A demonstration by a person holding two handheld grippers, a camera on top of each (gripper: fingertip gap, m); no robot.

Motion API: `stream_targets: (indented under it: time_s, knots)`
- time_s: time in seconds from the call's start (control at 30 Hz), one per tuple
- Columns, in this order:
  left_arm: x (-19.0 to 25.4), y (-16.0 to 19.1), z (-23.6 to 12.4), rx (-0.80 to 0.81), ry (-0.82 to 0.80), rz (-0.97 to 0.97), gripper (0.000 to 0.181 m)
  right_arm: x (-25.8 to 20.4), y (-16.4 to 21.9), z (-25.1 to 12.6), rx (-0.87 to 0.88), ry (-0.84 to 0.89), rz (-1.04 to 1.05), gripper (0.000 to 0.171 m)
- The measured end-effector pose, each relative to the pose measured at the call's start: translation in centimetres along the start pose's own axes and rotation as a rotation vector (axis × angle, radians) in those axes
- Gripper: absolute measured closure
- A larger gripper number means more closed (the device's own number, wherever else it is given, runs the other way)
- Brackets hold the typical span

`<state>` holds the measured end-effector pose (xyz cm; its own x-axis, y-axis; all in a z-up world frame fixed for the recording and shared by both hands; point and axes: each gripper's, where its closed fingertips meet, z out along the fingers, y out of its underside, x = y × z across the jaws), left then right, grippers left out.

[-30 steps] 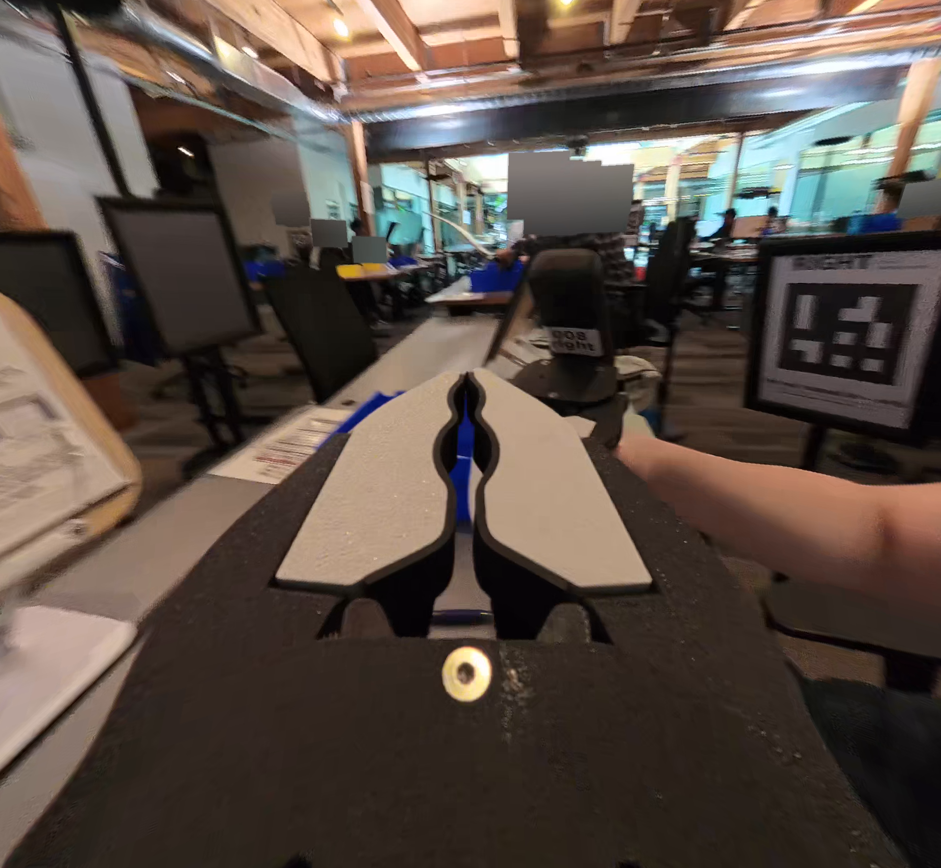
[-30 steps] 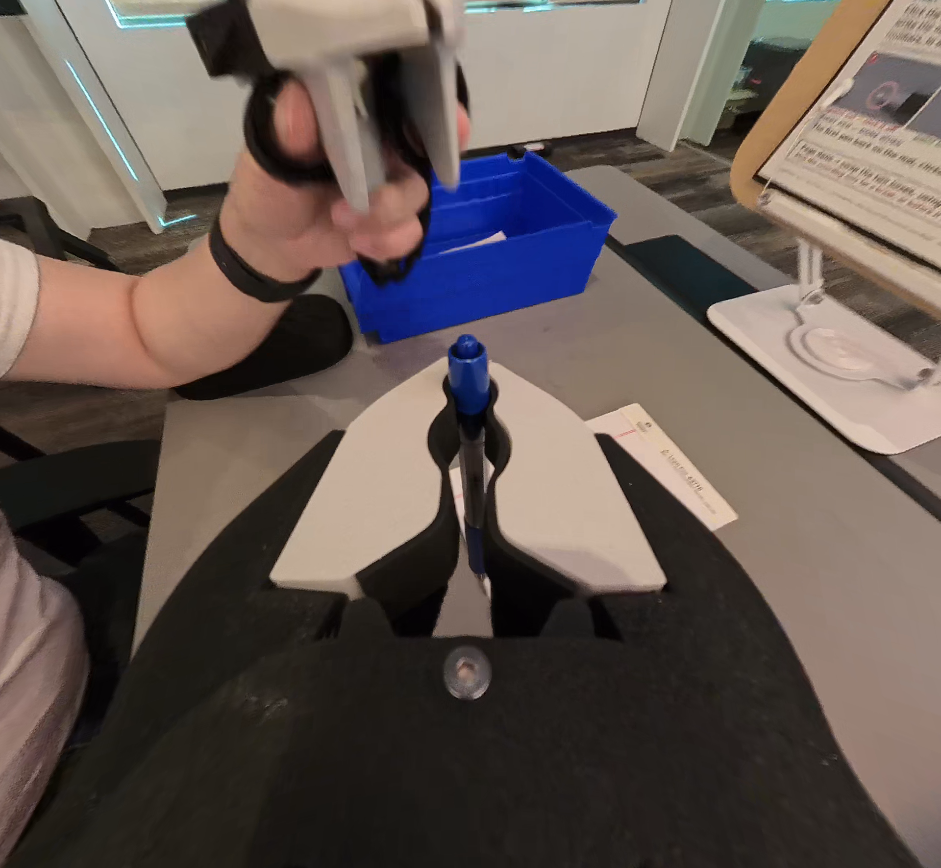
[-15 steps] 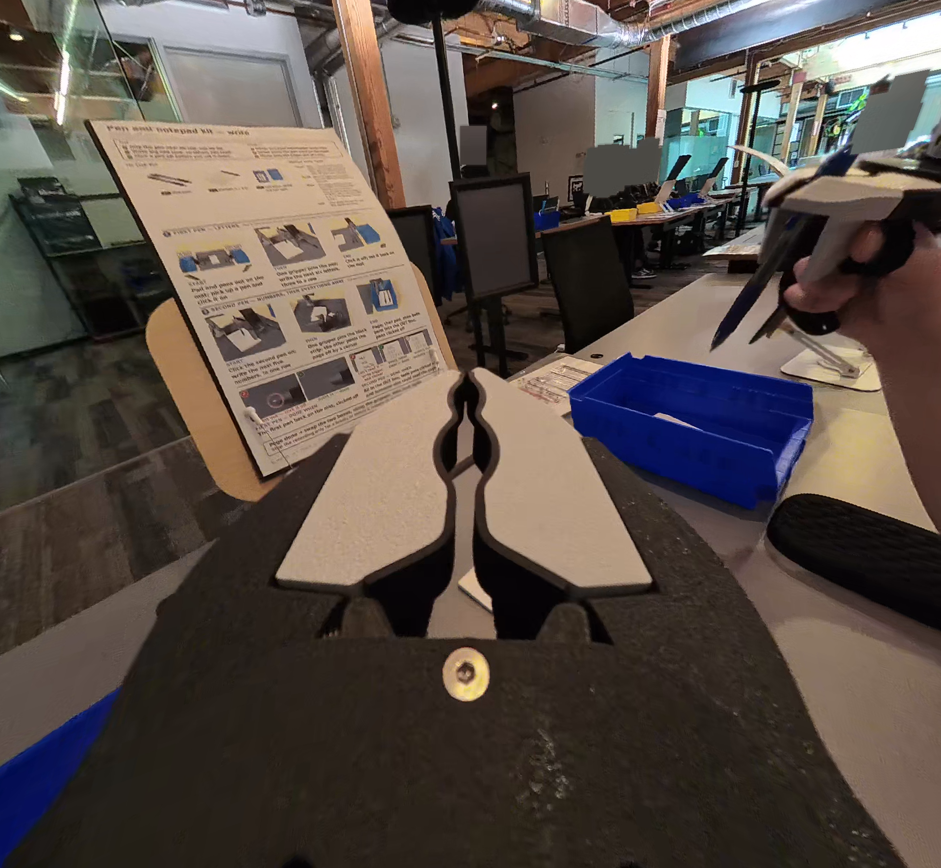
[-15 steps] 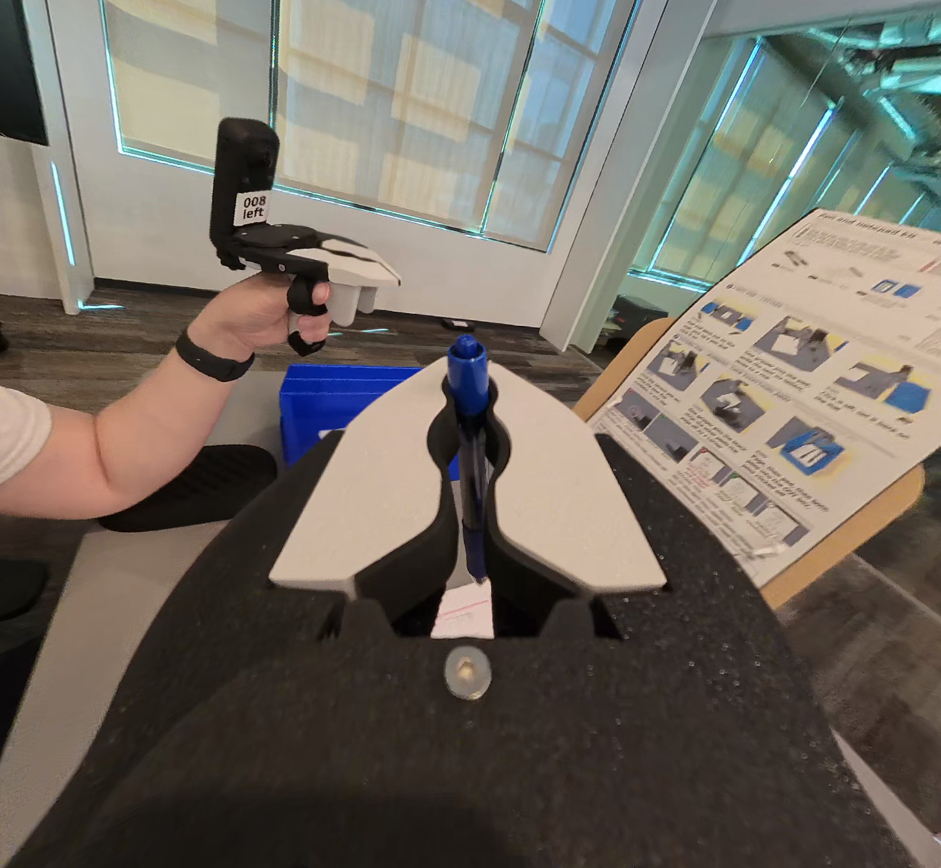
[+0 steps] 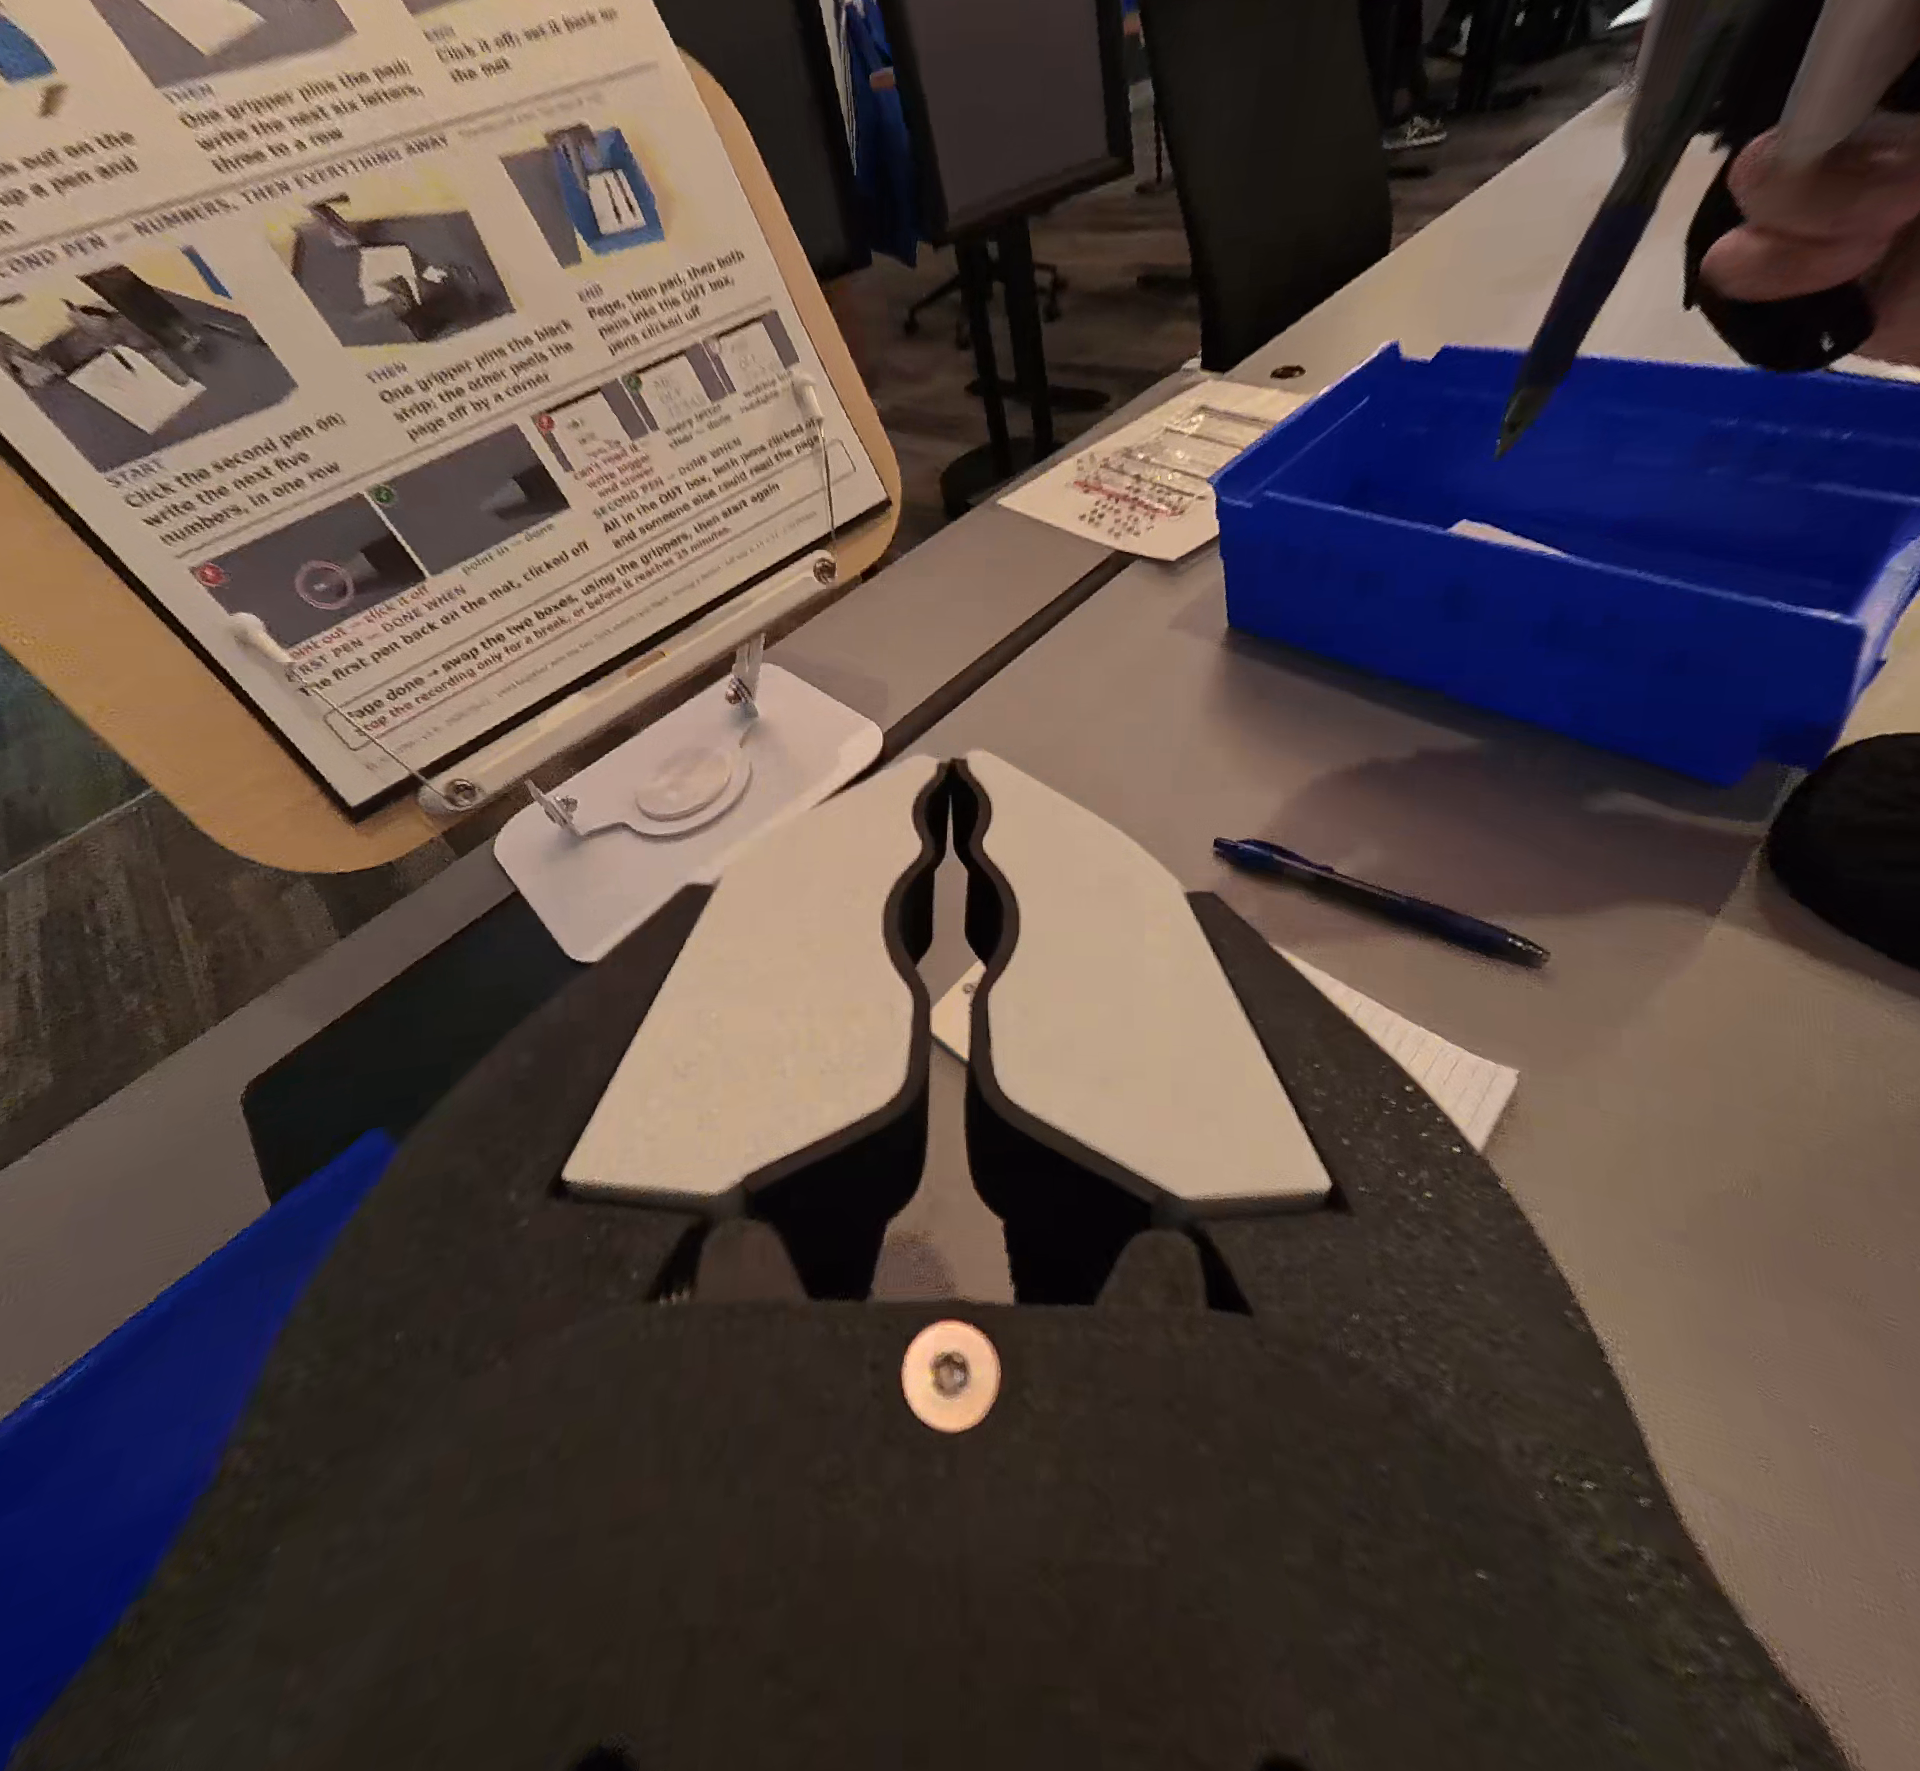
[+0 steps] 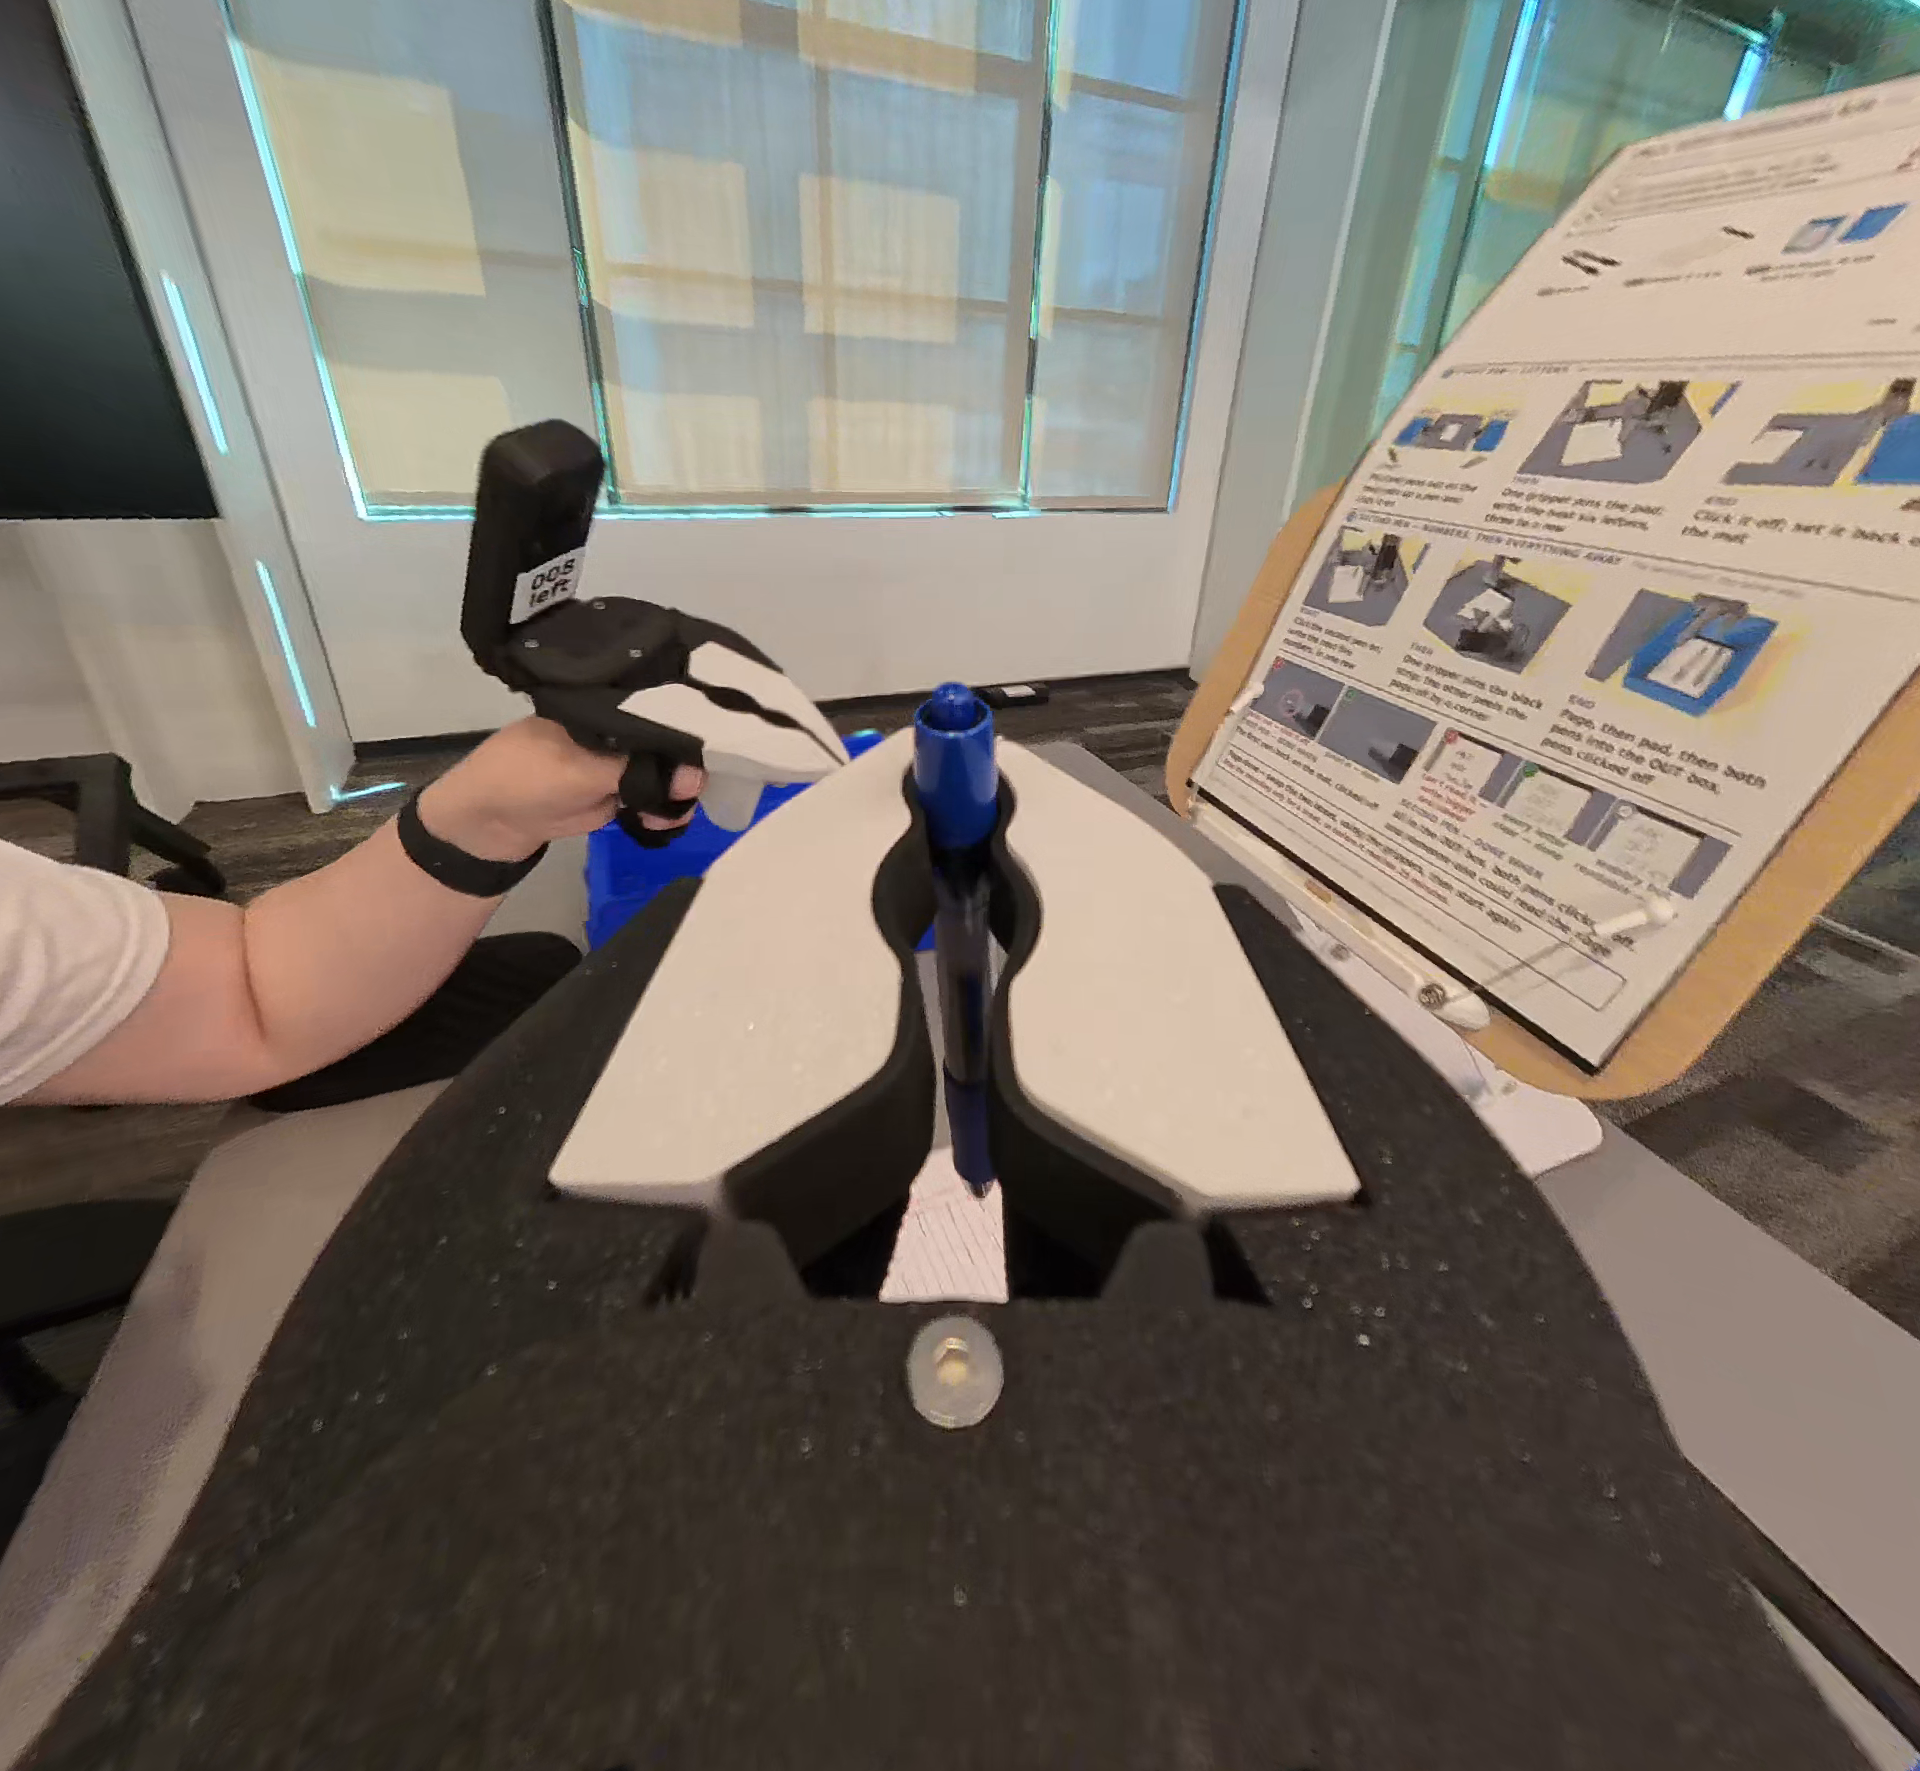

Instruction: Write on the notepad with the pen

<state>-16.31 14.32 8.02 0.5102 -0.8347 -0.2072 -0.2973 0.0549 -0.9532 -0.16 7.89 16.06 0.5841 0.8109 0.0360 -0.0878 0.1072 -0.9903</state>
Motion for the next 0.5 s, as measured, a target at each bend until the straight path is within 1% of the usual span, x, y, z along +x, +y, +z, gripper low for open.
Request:
stream_targets:
  time_s: [0.13,0.23,0.37,0.5]
  knots:
    - [0.9,2.4,2.4,-0.062,0.035,-0.044,0.181,1.7,1.5,0.4,-0.040,0.083,-0.030,0.167]
    - [1.5,4.9,4.1,-0.136,0.092,-0.123,0.181,2.0,1.8,0.6,-0.026,0.080,-0.012,0.167]
    - [1.0,7.9,5.5,-0.248,0.076,-0.143,0.181,2.4,2.3,0.8,-0.022,0.085,0.005,0.167]
    - [0.8,8.7,5.8,-0.277,0.071,-0.129,0.181,2.6,2.2,0.9,-0.014,0.109,-0.013,0.167]
